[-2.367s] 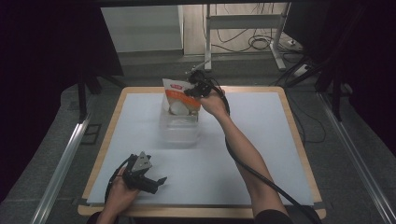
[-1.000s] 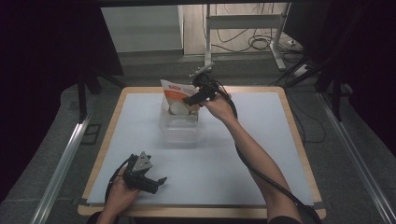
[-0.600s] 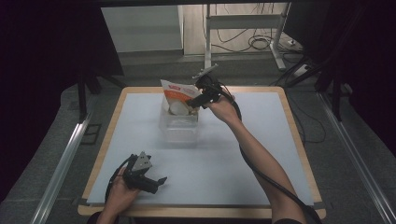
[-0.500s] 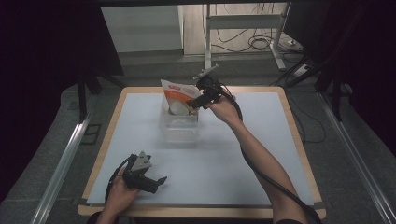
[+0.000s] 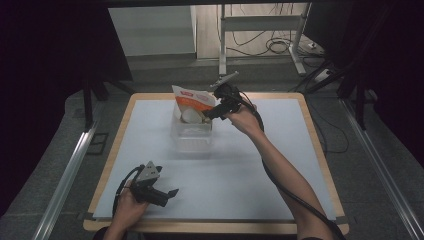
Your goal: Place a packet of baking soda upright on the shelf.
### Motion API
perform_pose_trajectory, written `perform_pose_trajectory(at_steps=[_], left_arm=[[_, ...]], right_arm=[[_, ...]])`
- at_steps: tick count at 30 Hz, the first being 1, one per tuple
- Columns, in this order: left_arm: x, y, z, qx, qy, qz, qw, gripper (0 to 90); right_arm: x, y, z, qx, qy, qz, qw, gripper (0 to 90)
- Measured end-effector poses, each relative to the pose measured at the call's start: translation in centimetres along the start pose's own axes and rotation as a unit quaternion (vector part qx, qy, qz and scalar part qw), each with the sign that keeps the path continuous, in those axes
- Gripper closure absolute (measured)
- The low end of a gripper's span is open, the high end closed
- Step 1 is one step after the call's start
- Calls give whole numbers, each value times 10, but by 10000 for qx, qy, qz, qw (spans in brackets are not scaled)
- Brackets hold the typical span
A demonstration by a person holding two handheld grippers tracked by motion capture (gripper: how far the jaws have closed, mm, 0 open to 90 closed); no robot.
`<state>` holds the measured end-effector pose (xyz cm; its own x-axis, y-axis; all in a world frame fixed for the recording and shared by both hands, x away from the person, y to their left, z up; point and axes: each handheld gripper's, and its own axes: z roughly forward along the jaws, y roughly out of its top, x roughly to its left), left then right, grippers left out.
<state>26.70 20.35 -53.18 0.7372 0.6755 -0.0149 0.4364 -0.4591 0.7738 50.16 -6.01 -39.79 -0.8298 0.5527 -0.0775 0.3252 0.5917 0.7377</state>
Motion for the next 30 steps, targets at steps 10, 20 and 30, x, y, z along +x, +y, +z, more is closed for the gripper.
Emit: perform_pose_trajectory(at_steps=[10, 20, 30], left_arm=[[1, 0, -1, -55, 52, -52, 10000, 0], [3, 0, -3, -127, 64, -231, 9996, 0], [2, -1, -1, -75, 144, -98, 9998, 0]], right_arm=[[0, -6, -7, 1, -53, -108, 9999, 0], [2, -12, -18, -24, -99, -160, 9998, 0], [4, -23, -24, -40, -48, -221, 9997, 0]])
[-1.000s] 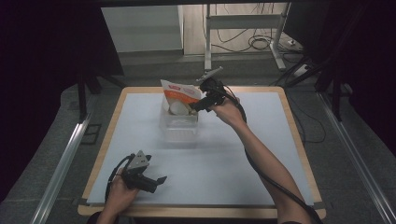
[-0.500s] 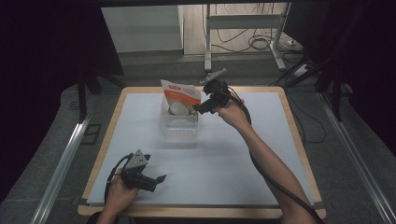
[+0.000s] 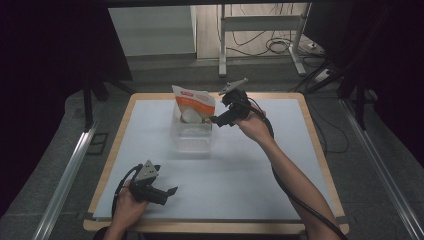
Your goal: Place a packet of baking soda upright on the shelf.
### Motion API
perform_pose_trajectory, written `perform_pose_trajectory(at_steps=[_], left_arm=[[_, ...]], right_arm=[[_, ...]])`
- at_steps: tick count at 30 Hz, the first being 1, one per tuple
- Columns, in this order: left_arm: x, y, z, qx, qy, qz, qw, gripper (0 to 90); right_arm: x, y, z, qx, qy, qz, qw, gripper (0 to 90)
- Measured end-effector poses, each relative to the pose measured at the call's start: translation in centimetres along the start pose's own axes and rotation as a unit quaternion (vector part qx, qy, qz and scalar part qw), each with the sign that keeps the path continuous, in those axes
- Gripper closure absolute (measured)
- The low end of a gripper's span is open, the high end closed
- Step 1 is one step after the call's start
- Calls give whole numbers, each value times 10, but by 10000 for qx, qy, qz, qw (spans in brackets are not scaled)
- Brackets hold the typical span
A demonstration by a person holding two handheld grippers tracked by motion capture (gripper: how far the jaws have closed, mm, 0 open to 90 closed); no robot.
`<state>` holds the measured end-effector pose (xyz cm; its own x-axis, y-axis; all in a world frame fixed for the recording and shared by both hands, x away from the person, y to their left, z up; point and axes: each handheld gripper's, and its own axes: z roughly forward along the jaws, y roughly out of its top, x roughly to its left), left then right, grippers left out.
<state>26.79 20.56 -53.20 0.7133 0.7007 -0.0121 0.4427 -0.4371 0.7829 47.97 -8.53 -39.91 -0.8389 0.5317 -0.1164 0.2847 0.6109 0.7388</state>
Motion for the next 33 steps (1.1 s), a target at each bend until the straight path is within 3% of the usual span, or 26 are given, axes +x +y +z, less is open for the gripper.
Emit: perform_pose_trajectory(at_steps=[23, 33], left_arm=[[-1, 0, 1, 93, -42, 92, 9999, 0], [-4, 1, 3, 140, -95, 174, 9997, 0]], right_arm=[[10, -27, -11, -83, 194, 45, 9998, 0], [10, -37, -25, -62, 200, 149, 9997, 0]])
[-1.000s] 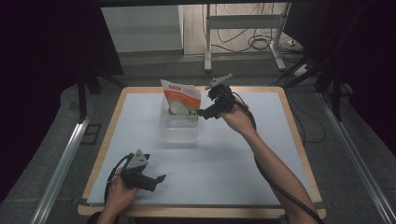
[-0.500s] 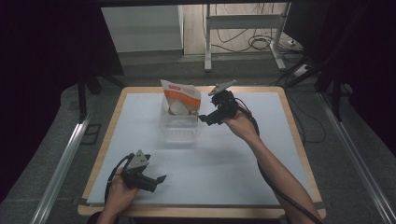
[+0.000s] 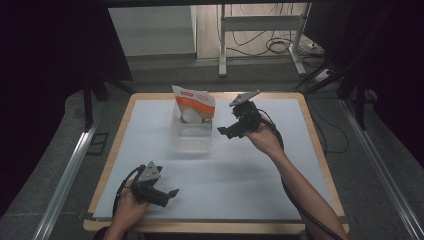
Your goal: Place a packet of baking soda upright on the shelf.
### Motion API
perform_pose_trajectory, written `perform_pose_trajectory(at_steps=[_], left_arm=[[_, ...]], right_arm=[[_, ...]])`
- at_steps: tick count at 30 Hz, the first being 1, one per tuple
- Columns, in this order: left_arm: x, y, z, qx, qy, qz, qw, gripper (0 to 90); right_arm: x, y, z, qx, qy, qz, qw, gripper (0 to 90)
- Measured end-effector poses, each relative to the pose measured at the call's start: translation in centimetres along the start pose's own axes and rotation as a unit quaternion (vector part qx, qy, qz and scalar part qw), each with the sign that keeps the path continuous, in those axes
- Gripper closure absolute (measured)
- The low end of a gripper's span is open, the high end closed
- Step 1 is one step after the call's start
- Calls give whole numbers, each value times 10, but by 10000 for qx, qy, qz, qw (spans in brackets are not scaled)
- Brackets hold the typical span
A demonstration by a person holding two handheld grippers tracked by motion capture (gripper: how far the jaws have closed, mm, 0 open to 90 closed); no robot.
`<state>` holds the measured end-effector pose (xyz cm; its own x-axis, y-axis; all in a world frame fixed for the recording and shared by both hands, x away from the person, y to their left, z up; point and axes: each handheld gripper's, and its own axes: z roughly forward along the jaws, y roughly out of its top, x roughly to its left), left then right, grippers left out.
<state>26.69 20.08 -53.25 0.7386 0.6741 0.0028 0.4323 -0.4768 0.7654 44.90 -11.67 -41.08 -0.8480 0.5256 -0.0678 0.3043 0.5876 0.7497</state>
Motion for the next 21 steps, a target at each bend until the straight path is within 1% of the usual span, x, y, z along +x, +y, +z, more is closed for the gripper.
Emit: perform_pose_trajectory(at_steps=[3, 4, 6, 7, 8, 10, 13, 21], left_arm=[[-1, 0, 0, 9, -1, 31, 10000, 0], [-1, 0, 0, 8, -1, 32, 10000, 0], [-1, 0, 0, 10, 2, 34, 10000, 0], [-1, 0, 0, 10, 2, 34, 10000, 0], [-1, 0, 0, 19, 3, 36, 10000, 0], [-1, 0, 1, 29, 0, 42, 10000, 0], [-1, 0, 1, 39, 5, 45, 10000, 0], [-1, 0, 1, 53, 16, 57, 10000, 0]], right_arm=[[1, -3, -6, -15, 10, 1, 10000, 5], [1, -5, -7, -42, 22, -45, 10000, 6], [3, -7, -11, -1, -52, -114, 9999, 7], [3, -7, -11, -1, -52, -114, 9999, 7], [4, -10, -14, -8, -67, -165, 9998, 6], [4, -12, -16, 3, -77, -123, 9999, 2], [4, -17, -19, -44, -32, -26, 10000, 0], [7, -31, -27, -110, -94, 46, 9999, 0]])
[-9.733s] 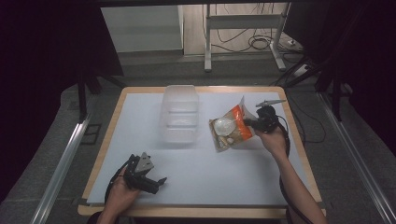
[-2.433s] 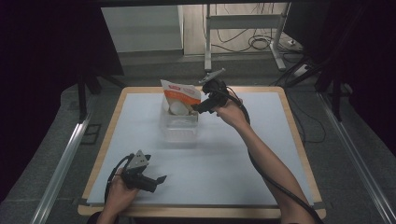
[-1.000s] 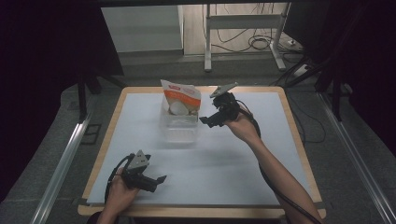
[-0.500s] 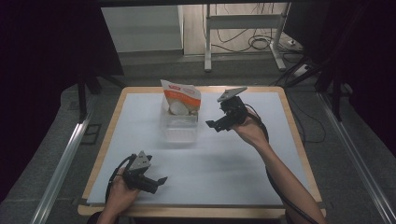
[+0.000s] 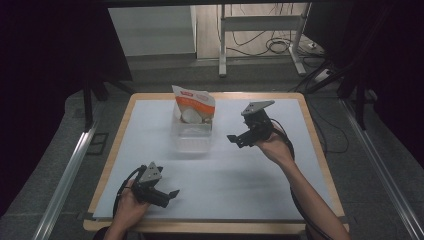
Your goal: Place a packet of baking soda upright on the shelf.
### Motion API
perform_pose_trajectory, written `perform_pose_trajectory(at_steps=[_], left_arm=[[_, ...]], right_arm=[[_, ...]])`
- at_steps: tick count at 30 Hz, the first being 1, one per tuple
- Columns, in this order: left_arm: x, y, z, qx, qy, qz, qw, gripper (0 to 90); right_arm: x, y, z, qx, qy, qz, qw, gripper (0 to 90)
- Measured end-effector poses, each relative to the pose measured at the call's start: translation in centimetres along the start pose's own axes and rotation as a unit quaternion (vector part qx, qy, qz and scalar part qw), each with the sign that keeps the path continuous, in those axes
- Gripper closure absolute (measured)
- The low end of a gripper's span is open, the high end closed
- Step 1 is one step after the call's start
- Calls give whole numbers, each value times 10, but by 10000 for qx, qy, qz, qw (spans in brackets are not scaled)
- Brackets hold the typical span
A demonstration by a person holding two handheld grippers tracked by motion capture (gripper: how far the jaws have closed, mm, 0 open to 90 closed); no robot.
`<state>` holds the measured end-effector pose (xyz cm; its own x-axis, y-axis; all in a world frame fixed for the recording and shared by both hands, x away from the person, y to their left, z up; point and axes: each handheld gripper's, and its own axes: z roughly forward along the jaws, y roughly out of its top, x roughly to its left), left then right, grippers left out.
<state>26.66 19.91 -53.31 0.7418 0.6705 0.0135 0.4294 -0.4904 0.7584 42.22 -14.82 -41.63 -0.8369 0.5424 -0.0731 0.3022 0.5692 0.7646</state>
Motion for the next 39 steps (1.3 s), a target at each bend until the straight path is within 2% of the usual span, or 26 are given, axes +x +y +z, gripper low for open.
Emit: perform_pose_trajectory(at_steps=[3, 7, 9, 19, 24, 29, 39], left_arm=[[0, 0, 0, 9, -5, 1, 10000, 0], [0, 0, 0, 13, 4, 2, 10000, 0], [0, 0, 1, 23, 6, 2, 10000, 0], [0, 0, -1, 7, -3, 14, 10000, 0], [0, 0, -1, 2, 3, 24, 10000, 0], [-1, 0, -1, 8, 6, 26, 10000, 0], [-1, 0, 0, 35, 13, 63, 10000, 0]], right_arm=[[1, -7, -2, 55, -136, 15, 9999, 0], [2, -18, -3, -10, -61, 90, 9999, 2], [3, -21, -3, 69, -73, 49, 9999, 1], [8, -41, -17, -180, -112, 195, 9996, 3], [11, -51, -23, -53, -202, 125, 9997, 3], [12, -61, -31, -90, -175, 272, 9994, 0], [19, -82, -46, -80, -261, 418, 9988, 0]])
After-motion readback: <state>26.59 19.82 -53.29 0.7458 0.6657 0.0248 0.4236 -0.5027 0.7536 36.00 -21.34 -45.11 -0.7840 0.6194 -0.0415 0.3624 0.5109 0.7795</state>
